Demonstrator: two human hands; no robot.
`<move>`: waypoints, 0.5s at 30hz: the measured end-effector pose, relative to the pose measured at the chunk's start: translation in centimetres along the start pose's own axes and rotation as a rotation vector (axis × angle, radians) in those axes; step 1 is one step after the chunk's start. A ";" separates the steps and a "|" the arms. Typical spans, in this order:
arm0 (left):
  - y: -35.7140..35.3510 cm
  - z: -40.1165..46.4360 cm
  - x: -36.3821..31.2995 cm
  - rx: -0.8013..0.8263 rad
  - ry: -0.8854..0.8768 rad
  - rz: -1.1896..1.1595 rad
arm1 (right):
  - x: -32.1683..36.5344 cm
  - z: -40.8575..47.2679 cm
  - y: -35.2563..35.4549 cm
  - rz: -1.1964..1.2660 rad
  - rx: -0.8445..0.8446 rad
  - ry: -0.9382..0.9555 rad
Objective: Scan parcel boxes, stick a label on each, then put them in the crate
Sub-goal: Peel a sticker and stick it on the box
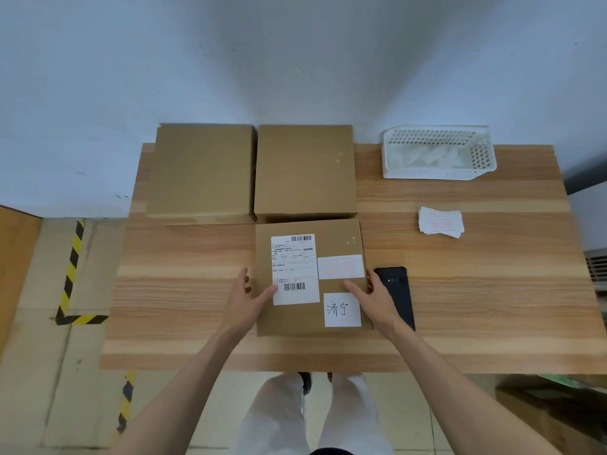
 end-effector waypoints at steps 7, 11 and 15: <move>-1.4 -0.3 1.4 0.179 -0.005 -0.097 | -0.8 -0.9 -1.0 0.145 -0.008 0.005; -0.8 -1.5 0.5 0.178 -0.042 -0.126 | -0.3 -1.8 -0.8 0.164 -0.014 0.029; 0.3 -3.1 -1.9 0.177 -0.112 -0.118 | 2.5 -3.1 0.0 0.172 -0.057 0.102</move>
Point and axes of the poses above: each hand's wrist, its own z-axis towards the middle knuckle, its own y-axis out of the back of the hand, x = y × z, the point moved 4 cm from there along z, towards the middle knuckle, and after that the axes turned 9 degrees about y, right-handed, at the moved point
